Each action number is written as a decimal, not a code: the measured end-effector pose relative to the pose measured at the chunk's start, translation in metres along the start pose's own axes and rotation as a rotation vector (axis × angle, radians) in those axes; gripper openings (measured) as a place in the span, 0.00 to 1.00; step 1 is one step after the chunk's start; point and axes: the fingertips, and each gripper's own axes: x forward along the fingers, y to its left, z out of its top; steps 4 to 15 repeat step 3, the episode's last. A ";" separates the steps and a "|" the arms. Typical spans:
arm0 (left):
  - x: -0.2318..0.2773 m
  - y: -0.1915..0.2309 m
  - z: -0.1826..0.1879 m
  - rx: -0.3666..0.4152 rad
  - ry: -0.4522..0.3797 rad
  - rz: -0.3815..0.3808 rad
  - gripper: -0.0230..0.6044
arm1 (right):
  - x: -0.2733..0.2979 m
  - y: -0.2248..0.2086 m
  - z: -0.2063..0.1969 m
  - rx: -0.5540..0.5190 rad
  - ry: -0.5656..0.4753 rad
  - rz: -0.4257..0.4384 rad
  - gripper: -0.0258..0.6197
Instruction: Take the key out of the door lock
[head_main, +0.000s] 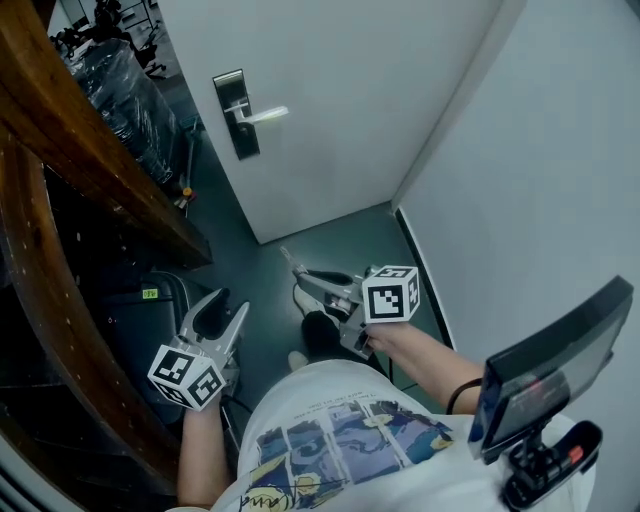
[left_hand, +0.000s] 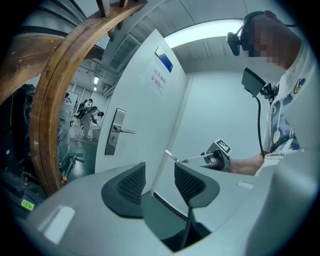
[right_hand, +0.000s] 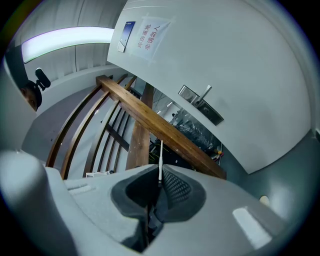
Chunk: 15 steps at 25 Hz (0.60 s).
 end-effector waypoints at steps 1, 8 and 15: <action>0.000 -0.005 -0.004 -0.006 0.012 -0.012 0.34 | -0.007 0.000 -0.005 0.011 -0.006 -0.011 0.08; 0.000 -0.015 -0.012 -0.017 0.038 -0.038 0.34 | -0.021 -0.001 -0.015 0.035 -0.019 -0.035 0.08; 0.000 -0.015 -0.012 -0.017 0.038 -0.038 0.34 | -0.021 -0.001 -0.015 0.035 -0.019 -0.035 0.08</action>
